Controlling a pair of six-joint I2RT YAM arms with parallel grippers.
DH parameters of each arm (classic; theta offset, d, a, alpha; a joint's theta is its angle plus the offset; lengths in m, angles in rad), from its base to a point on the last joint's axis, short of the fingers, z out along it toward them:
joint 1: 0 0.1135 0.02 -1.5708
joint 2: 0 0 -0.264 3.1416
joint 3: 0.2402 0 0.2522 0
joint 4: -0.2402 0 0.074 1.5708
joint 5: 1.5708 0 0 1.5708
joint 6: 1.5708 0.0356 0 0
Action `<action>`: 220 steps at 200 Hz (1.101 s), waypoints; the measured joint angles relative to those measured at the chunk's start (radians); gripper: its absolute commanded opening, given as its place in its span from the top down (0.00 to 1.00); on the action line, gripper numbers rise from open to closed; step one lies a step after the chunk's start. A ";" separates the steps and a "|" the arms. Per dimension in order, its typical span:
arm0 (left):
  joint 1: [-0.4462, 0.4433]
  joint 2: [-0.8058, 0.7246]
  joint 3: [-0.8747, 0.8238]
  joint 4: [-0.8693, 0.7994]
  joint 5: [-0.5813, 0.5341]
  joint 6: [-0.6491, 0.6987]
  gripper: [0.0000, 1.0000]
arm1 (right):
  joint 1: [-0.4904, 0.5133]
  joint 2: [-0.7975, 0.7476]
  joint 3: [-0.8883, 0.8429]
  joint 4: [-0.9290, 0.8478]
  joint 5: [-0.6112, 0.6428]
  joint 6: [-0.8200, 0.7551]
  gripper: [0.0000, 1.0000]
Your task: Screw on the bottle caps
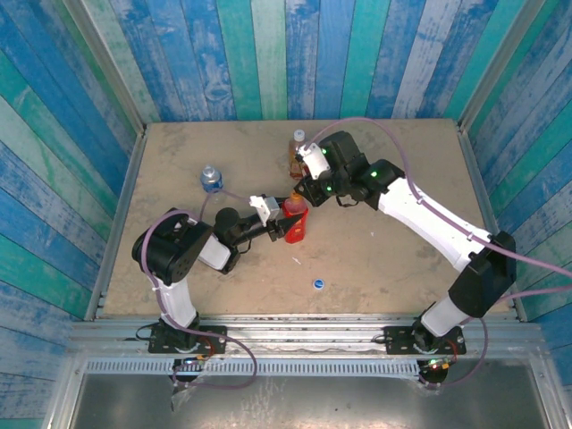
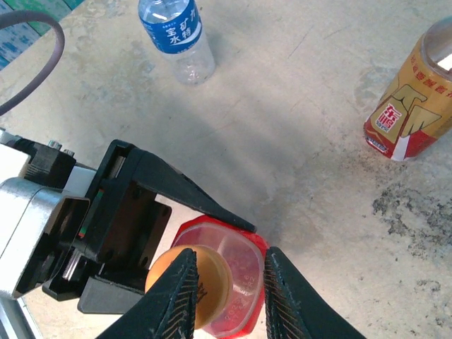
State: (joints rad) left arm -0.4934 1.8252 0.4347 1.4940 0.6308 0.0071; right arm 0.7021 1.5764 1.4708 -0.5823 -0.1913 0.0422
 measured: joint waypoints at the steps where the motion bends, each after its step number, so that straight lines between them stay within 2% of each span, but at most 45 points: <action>1: 0.000 0.000 0.000 0.000 0.000 0.000 0.44 | 0.000 0.000 0.000 -0.001 0.000 0.000 0.71; 71: 0.003 0.000 0.000 -0.003 0.000 0.000 0.44 | 0.000 -0.013 -0.026 0.010 -0.037 0.000 0.72; 220: 0.008 0.000 0.000 -0.005 0.006 0.000 0.44 | 0.004 -0.006 -0.022 0.002 -0.034 0.031 0.73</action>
State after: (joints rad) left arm -0.4858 1.8252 0.4347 1.4887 0.6365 0.0067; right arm 0.7059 1.5703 1.4487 -0.5804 -0.2256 0.0727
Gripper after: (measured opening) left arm 0.558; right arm 0.255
